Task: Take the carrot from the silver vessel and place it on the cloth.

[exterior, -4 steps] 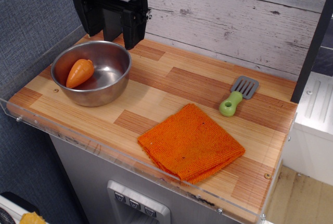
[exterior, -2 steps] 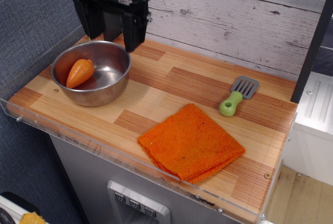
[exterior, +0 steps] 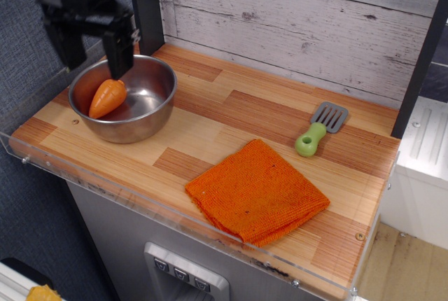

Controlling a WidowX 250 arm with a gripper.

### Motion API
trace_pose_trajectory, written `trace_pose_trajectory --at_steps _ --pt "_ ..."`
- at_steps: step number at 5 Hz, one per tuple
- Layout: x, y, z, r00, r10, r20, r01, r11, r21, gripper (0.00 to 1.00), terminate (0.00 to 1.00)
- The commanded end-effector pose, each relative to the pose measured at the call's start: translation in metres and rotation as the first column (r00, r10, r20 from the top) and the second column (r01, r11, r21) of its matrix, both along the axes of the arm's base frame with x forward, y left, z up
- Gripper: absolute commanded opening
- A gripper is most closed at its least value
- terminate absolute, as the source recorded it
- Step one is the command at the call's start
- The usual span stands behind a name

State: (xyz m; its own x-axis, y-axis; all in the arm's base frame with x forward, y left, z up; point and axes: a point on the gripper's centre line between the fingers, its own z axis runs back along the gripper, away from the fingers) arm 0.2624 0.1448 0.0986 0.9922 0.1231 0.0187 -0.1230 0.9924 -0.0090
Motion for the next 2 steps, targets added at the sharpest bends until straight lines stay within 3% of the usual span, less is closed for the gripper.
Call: trace_pose_trajectory --at_steps 1,2 --pt "0.009 0.034 -0.03 0.999 0.042 0.005 -0.042 0.997 0.065 1.0 0.0" --pt "0.014 0.024 -0.036 1.0 0.024 0.008 -0.024 0.999 0.048 1.0 0.0"
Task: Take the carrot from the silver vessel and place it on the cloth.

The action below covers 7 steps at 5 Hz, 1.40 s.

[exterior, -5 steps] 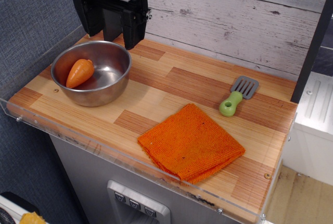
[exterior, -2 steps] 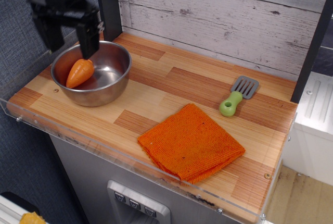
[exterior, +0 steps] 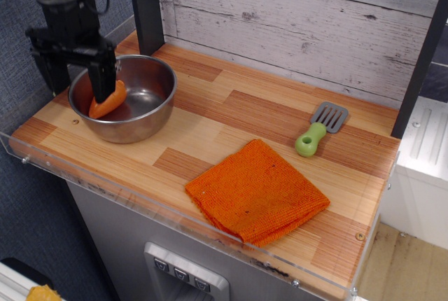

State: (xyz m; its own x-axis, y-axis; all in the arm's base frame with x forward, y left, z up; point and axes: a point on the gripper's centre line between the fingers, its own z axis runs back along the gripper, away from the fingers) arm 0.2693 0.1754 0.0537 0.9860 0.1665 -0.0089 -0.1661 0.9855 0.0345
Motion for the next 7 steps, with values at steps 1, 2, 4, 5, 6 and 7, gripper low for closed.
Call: trace_pose_trajectory --at_steps 1,2,4,5,6,7 --pt "0.013 -0.014 0.023 0.997 -0.041 0.061 0.04 0.999 0.021 1.0 0.0" --pt "0.014 -0.01 0.046 0.997 -0.031 0.073 0.027 0.998 0.058 1.0 0.0" --pt "0.023 -0.015 0.047 0.999 -0.039 0.028 0.036 0.997 0.07 1.0 0.0" --pt "0.031 -0.026 0.035 0.998 -0.064 0.006 0.064 0.996 0.055 1.0 0.0" --pt "0.035 -0.03 0.025 0.998 -0.064 -0.01 0.064 0.996 0.053 1.0 0.0" --pt "0.038 -0.028 0.014 0.998 -0.06 -0.021 0.061 0.997 0.054 1.0 0.0"
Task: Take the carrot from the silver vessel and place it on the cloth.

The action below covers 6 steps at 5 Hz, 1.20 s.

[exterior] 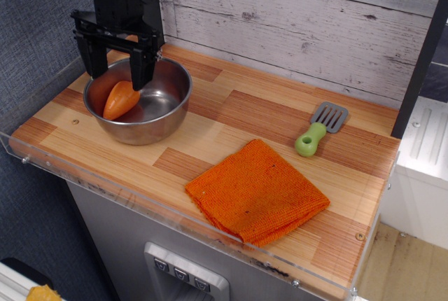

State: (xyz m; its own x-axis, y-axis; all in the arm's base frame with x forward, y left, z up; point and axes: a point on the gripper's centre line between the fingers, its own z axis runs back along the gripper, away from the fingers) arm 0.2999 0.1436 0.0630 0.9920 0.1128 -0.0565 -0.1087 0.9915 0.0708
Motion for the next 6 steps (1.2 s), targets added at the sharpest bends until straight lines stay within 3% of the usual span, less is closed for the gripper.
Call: trace_pose_trajectory --at_steps 1,3,4,6 --pt "0.011 0.008 -0.01 1.0 -0.003 0.015 0.002 1.0 0.03 1.0 0.0" --pt "0.013 0.013 -0.042 0.999 0.004 -0.047 -0.002 0.999 0.048 1.0 0.0" --pt "0.012 0.01 -0.041 0.999 0.009 -0.032 -0.008 0.999 0.043 0.0 0.0" --pt "0.004 0.012 0.004 0.998 0.035 0.051 -0.035 0.999 0.003 0.0 0.0"
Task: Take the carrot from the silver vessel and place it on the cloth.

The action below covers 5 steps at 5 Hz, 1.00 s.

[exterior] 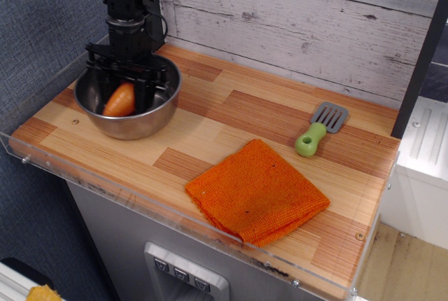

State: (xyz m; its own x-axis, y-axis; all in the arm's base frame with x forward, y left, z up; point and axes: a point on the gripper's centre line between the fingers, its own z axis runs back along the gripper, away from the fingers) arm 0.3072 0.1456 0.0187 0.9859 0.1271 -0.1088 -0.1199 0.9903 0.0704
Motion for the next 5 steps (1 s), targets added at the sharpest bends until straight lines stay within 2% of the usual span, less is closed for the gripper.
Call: trace_pose_trajectory --at_steps 1,2,3,4,5 --pt "-0.018 0.0 0.089 0.98 0.033 0.199 -0.03 0.999 -0.014 0.0 0.0" --pt "-0.042 -0.04 0.106 0.971 0.012 0.238 0.005 0.997 -0.073 0.0 0.0" --pt "-0.063 -0.087 0.092 0.977 -0.076 0.201 0.099 0.989 -0.11 0.0 0.0" --pt "-0.076 -0.134 0.066 0.972 -0.171 0.16 0.195 0.97 -0.144 0.0 0.0" --pt "-0.077 -0.164 0.044 0.956 -0.255 0.141 0.273 0.954 -0.125 0.0 0.0"
